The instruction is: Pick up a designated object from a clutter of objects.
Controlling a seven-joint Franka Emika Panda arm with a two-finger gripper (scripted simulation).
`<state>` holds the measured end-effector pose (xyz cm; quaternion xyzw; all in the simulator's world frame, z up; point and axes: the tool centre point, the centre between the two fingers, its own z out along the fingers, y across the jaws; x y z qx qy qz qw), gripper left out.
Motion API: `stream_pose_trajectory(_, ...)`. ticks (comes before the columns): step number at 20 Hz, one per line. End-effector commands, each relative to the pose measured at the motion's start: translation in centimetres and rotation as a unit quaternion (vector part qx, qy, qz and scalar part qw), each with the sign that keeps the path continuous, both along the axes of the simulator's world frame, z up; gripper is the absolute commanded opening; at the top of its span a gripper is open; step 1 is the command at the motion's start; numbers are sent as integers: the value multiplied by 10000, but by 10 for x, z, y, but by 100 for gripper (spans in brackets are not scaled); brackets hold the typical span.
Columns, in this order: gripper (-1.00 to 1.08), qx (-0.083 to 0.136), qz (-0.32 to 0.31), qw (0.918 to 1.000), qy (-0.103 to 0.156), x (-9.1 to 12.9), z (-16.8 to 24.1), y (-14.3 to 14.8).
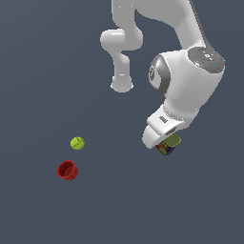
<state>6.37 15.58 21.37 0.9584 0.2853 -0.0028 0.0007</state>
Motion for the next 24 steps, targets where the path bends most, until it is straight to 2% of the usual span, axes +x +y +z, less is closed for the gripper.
stream_pose_trajectory(1,-100,4,0,10000,-23,-11,28,0)
stream_pose_trajectory(13,-100,13,3,10000,-24,-56,136,0)
stream_pose_trajectory(18,-100,15,3,10000,-25,-66,161,0)
stream_pose_trajectory(24,-100,16,0,10000,-25,-69,172,-1)
